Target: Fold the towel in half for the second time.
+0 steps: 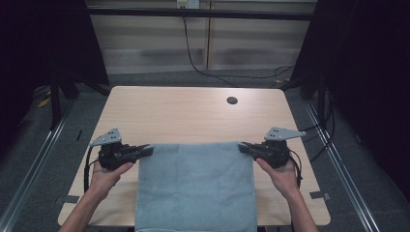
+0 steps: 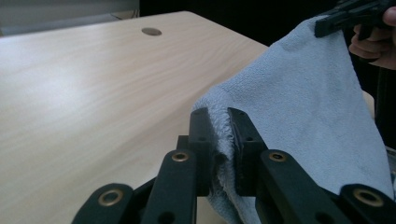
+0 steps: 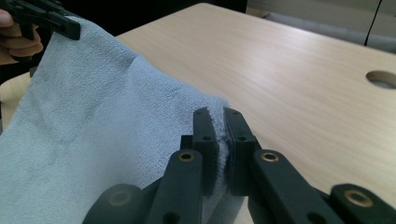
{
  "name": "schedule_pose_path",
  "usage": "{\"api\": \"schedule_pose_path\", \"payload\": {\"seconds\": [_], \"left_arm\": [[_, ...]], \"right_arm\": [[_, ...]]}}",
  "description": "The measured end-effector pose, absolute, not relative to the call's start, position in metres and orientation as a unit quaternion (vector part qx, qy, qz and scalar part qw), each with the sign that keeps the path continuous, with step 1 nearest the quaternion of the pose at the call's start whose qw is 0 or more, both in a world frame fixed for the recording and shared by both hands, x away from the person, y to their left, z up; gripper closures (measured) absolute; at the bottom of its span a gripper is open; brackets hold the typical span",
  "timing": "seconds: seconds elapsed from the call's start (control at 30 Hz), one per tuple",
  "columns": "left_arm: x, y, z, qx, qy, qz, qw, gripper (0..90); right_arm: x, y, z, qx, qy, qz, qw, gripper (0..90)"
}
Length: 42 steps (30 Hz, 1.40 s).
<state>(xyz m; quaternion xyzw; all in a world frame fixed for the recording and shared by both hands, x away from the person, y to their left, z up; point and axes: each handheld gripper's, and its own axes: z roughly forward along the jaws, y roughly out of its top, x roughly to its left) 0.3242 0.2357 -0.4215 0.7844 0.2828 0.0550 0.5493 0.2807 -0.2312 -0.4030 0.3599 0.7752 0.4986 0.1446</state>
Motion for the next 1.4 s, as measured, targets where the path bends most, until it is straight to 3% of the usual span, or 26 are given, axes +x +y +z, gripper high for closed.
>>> {"api": "schedule_pose_path", "payload": {"seconds": [0.4,0.77,1.4], "left_arm": [[0.363,0.232,-0.367,0.767,0.289,0.106,0.564,81.3],[0.408,0.227,-0.365,0.75,0.321,0.112,0.567,81.7],[0.385,0.223,-0.391,0.764,0.302,0.087,0.563,84.1]], "right_arm": [[0.315,-0.24,-0.355,0.362,0.751,0.52,0.186,85.7],[0.367,-0.245,-0.338,0.388,0.738,0.515,0.199,85.8],[0.346,-0.256,-0.376,0.38,0.746,0.519,0.174,85.7]]}}
